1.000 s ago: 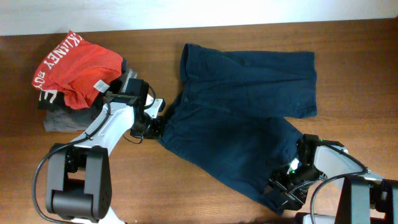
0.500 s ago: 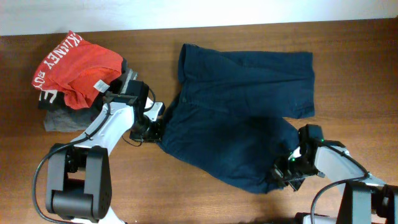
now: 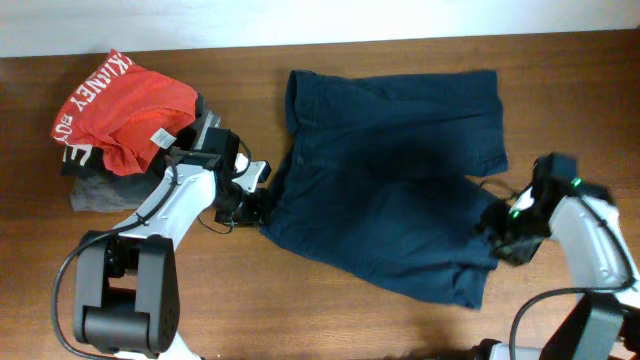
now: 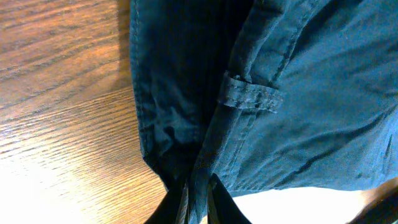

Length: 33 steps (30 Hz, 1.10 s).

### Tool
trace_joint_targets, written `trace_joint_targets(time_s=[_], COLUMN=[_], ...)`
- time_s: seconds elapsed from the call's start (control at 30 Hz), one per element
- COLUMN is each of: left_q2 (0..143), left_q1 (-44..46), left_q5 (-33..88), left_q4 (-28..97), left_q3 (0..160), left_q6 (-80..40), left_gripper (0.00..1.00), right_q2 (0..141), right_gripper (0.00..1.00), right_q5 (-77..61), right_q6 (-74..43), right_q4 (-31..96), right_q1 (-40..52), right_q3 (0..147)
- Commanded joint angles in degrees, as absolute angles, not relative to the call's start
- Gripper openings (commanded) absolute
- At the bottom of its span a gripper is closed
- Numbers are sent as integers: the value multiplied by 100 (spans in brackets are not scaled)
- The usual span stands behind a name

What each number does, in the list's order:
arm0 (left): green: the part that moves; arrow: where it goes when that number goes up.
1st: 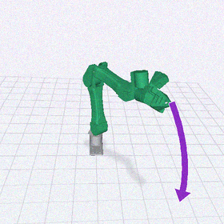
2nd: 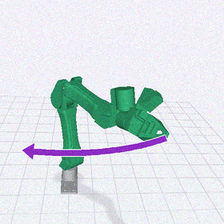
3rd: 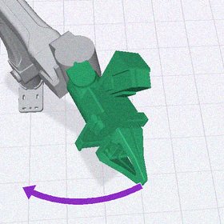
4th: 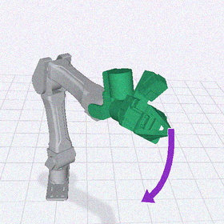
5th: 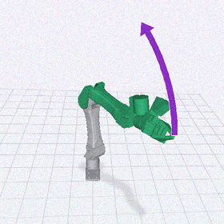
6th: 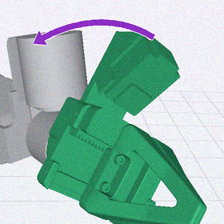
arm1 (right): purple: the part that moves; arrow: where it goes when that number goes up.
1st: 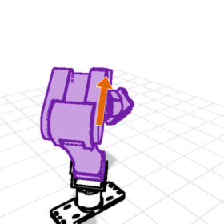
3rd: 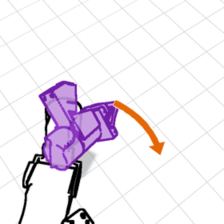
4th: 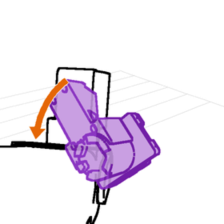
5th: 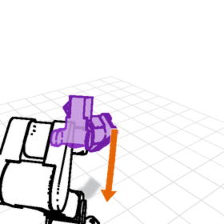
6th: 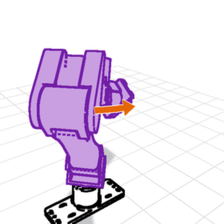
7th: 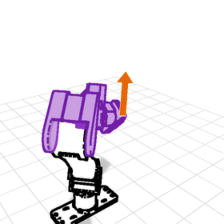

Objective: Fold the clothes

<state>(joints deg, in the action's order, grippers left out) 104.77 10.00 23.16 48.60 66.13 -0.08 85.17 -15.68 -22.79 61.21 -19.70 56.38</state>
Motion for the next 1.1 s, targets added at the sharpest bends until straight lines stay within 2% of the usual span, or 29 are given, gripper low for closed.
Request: trace_joint_targets(time_s=[0.0, 0.07, 0.17, 0.3, 0.47, 0.7, 0.83, 1.07], left_q2=[10309, 10309, 10309, 10309, 10309, 10309, 10309, 10309], left_q1=[1007, 1007, 1007, 1007, 1007, 1007, 1007, 1007], left_q5=[2429, 2427, 2427, 2425, 2425, 2425, 2425, 2425], left_q4=[4853, 4847, 4847, 4836, 4755, 4694, 4650, 4652], left_q3=[6685, 6685, 6685, 6685, 6685, 6685, 6685, 6685], left_q6=[-45, -45, -45, -45, -43, -43, -43, -43], left_gripper=[12, 13, 13, 14, 16, 17, 17, 17], right_q2=[8497, 8497, 8508, 8508, 8506, 8499, 8499, 8501], right_gripper=[63, 64, 79, 79, 79, 79, 80, 79], right_q5=[-1389, -1455, -1295, -1566, -1984, -2224, -2014, -2012], right_q6=[-1715, -1717, -1715, -1743, -1743, -1981, -2558, -2919], right_q4=[6333, 6517, 7081, 7505, 7419, 6928, 6302, 5408], right_q1=[-2012, -2010, -2012, -2012, -1979, -1979, -1979, -1979], right_q3=[6355, 6460, 6285, 5808, 4923, 4086, 3806, 3197])
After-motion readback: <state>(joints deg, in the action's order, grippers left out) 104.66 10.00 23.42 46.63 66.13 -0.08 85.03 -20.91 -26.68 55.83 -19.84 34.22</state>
